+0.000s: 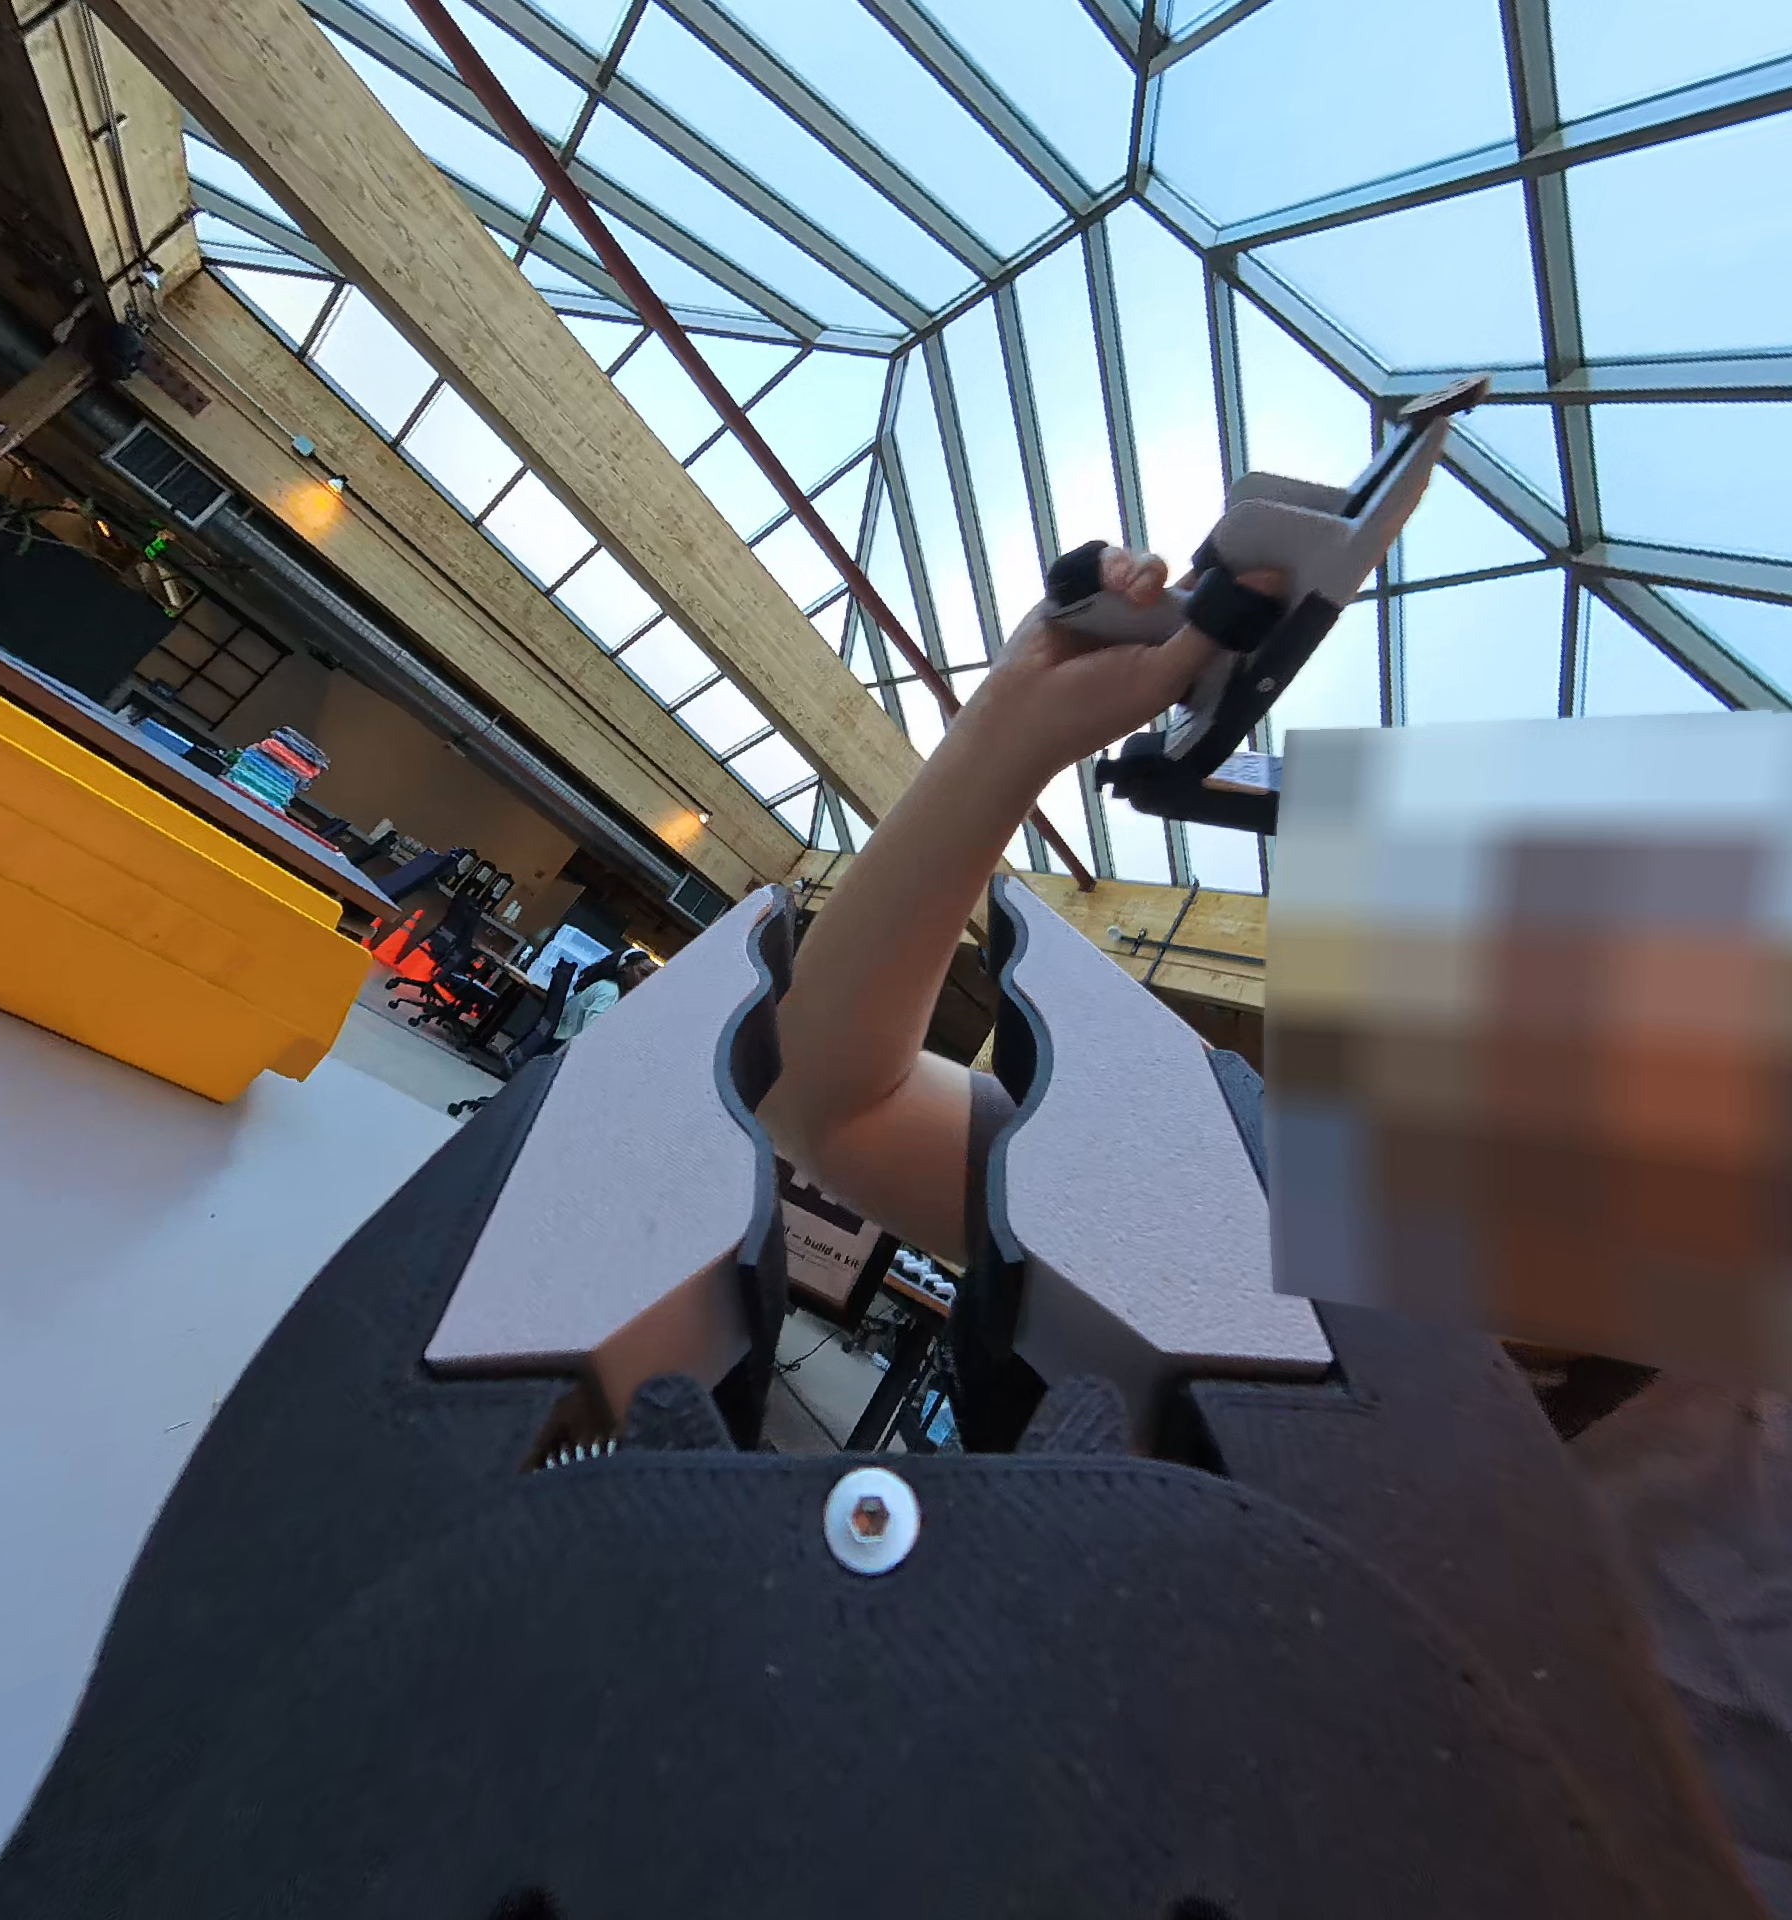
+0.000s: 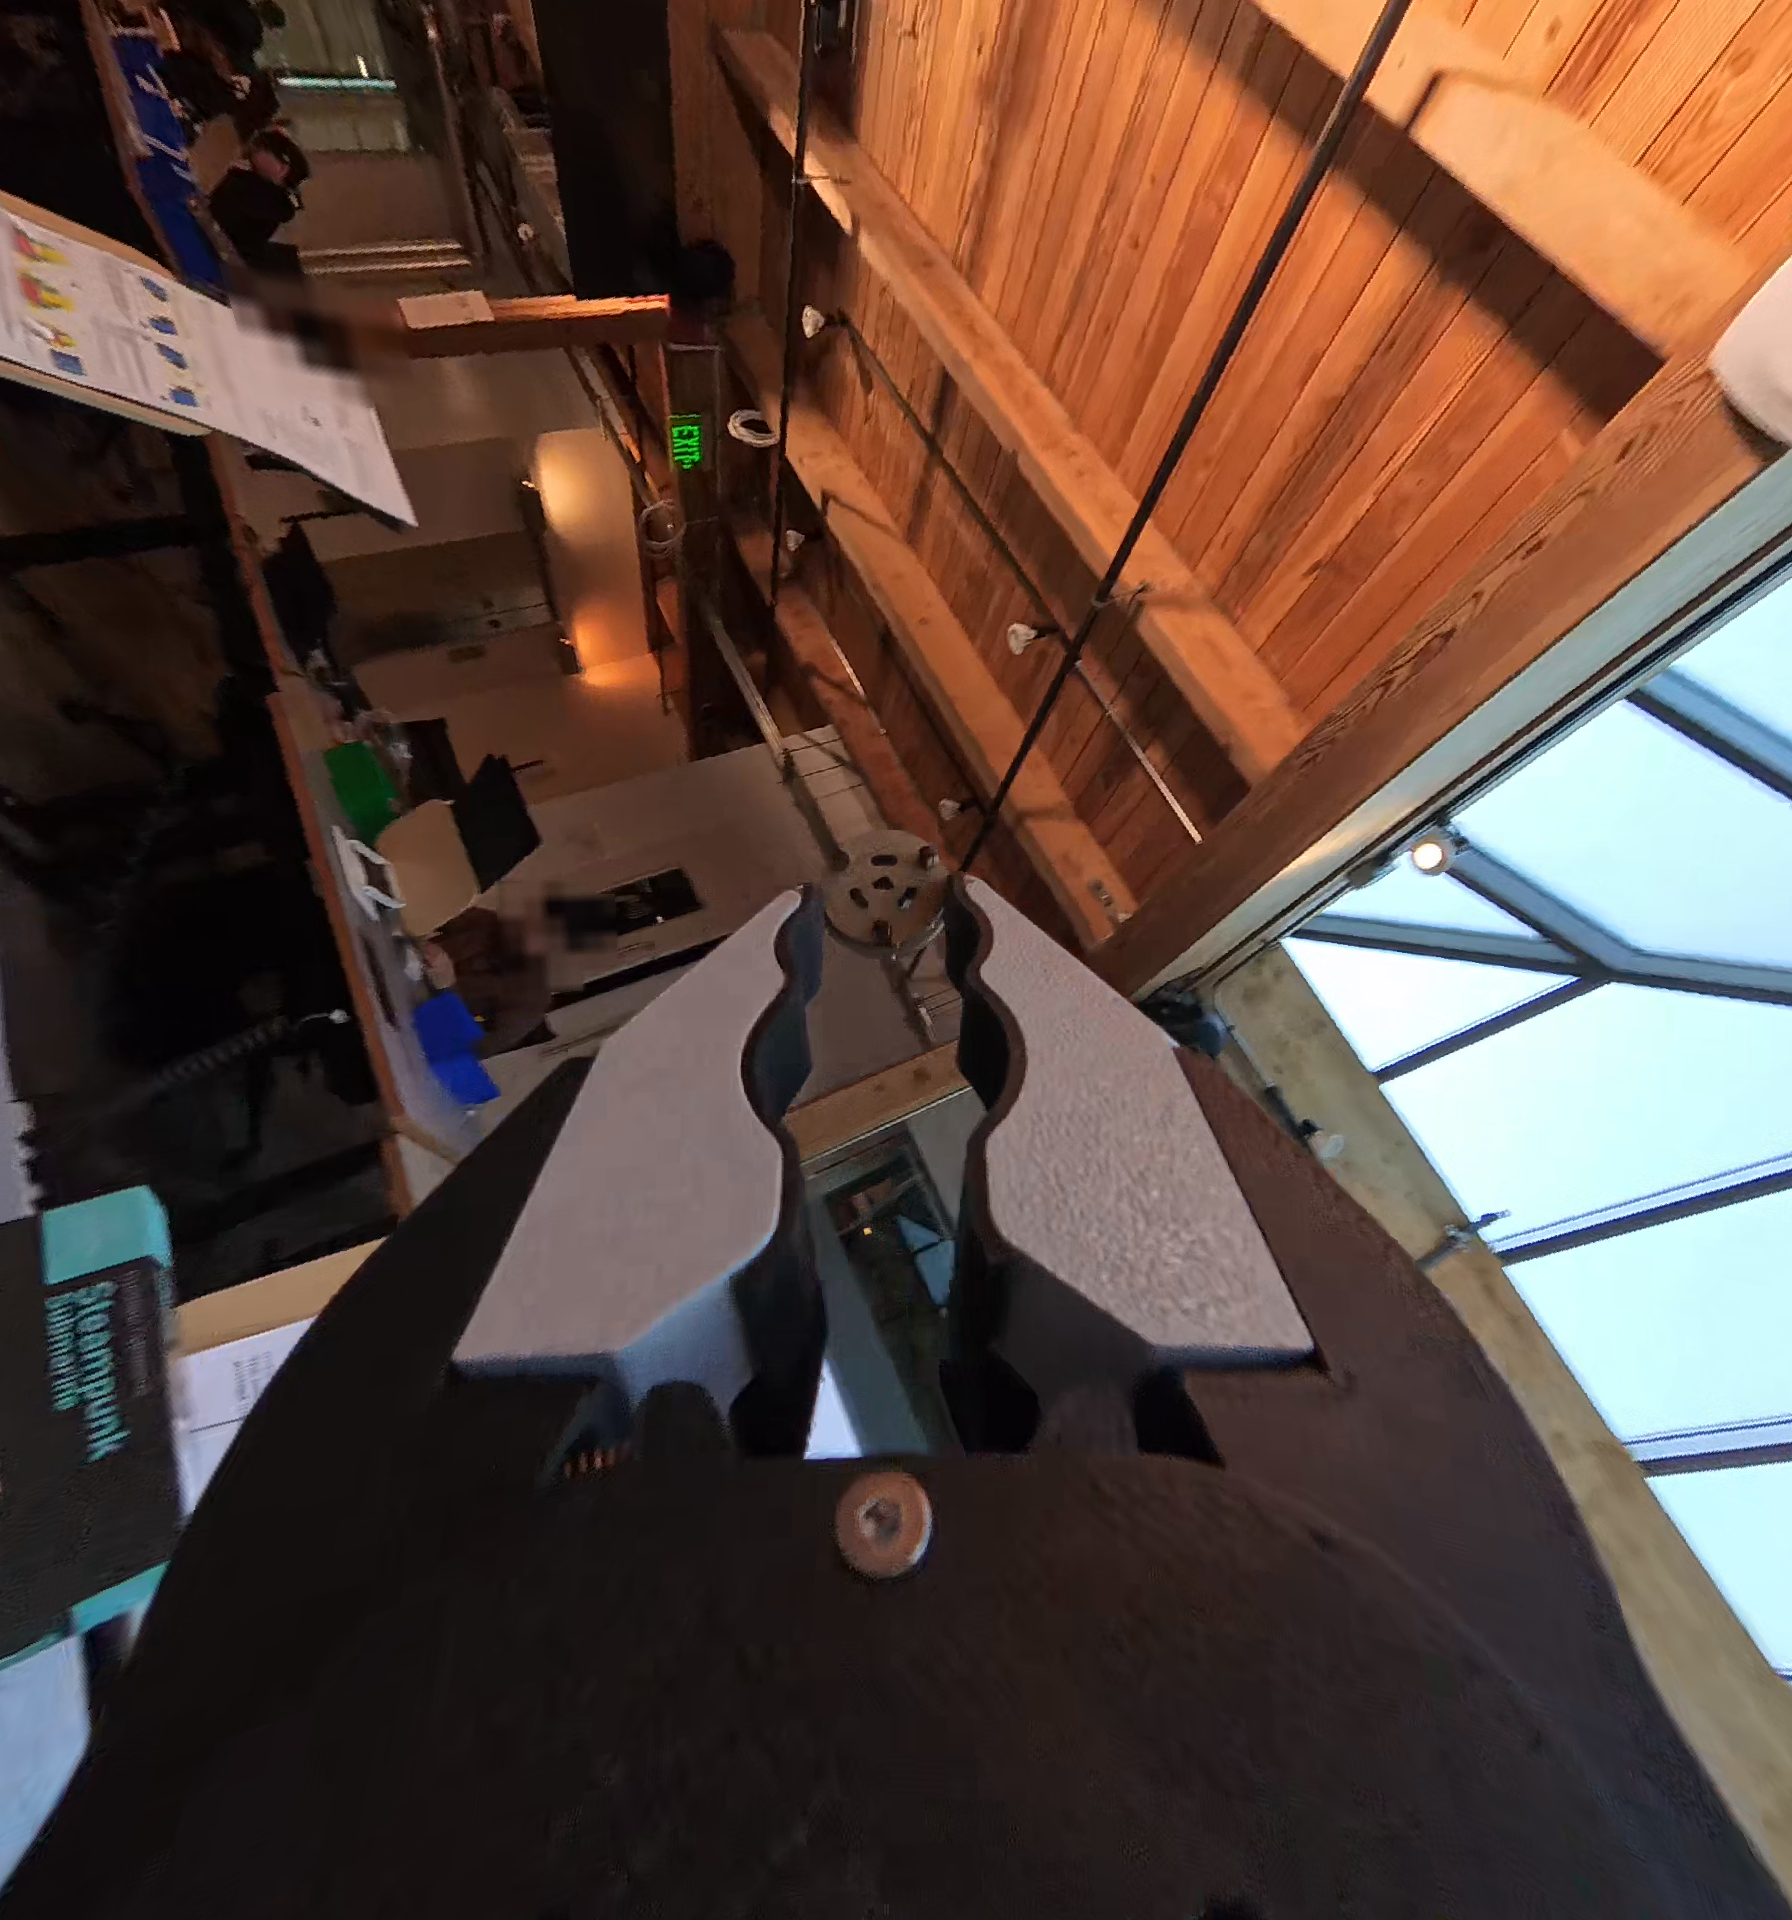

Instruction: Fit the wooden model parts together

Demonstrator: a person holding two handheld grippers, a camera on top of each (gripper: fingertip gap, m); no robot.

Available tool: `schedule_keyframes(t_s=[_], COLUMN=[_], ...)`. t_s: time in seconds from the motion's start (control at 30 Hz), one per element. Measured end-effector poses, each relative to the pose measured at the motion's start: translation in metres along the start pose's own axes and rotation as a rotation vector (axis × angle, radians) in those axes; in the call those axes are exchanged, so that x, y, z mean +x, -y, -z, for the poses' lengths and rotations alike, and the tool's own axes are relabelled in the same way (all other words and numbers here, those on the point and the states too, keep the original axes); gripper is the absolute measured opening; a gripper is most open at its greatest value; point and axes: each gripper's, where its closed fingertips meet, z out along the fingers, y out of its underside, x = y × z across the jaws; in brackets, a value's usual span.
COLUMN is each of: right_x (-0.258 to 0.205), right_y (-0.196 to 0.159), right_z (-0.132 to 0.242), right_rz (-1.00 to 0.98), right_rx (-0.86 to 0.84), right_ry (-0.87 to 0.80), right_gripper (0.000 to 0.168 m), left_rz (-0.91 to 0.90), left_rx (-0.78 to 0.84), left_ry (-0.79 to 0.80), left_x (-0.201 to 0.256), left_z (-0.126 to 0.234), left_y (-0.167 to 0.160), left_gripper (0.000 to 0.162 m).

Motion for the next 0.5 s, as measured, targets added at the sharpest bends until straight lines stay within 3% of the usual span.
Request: schedule_keyframes(t_s=[0.33, 0.5], right_x=[0.112, 0.146], right_y=[0.114, 0.156], right_z=[0.002, 0.002], right_rz=[0.321, 0.411], right_rx=[0.035, 0.078], right_ry=[-0.206, -0.251], right_gripper=[0.022, 0.022], left_rz=[-0.011, -0.029], left_rx=[-0.009, -0.007], left_ry=[0.008, 0.009], left_x=[0.002, 0.005], left_z=[-0.001, -0.001], left_y=[-0.001, 0.001], left_gripper=[0.035, 0.035])
